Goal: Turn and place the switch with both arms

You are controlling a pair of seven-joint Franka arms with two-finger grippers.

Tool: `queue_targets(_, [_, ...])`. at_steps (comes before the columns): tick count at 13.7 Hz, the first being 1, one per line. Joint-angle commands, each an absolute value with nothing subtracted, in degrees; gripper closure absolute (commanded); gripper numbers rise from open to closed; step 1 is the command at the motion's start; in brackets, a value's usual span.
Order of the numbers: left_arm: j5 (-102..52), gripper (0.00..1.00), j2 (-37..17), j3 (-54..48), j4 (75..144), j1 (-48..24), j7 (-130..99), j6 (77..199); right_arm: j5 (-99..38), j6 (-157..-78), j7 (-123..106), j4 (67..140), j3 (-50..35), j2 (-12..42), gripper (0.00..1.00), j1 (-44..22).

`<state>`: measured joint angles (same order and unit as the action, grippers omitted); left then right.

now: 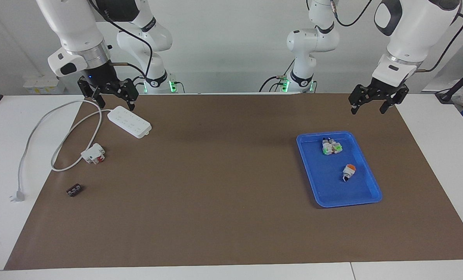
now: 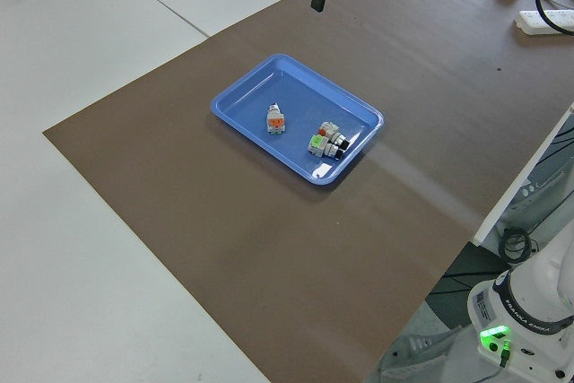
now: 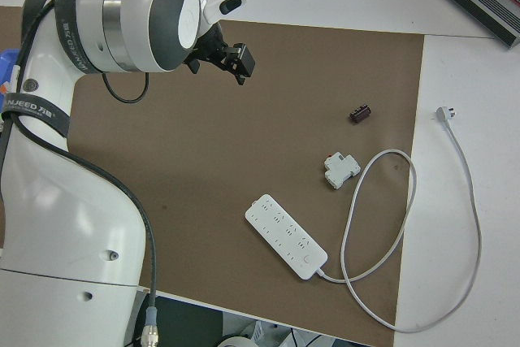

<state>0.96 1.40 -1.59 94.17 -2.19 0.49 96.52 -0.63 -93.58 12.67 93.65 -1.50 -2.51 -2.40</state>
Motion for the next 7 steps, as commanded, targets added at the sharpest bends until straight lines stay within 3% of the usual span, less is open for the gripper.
queue_targets(1, [1.1,0.0,1.8,-0.3,95.1,-3.6,0.3,98.4,0.4,-94.5,12.7,94.2,-1.6,-2.7,0.0,-2.3])
queue_targets(7, [1.3,0.0,2.1,-0.4,94.3,-4.0,1.5,93.4,0.6,-93.3,12.7,93.8,-1.6,-2.6,0.0,-1.8])
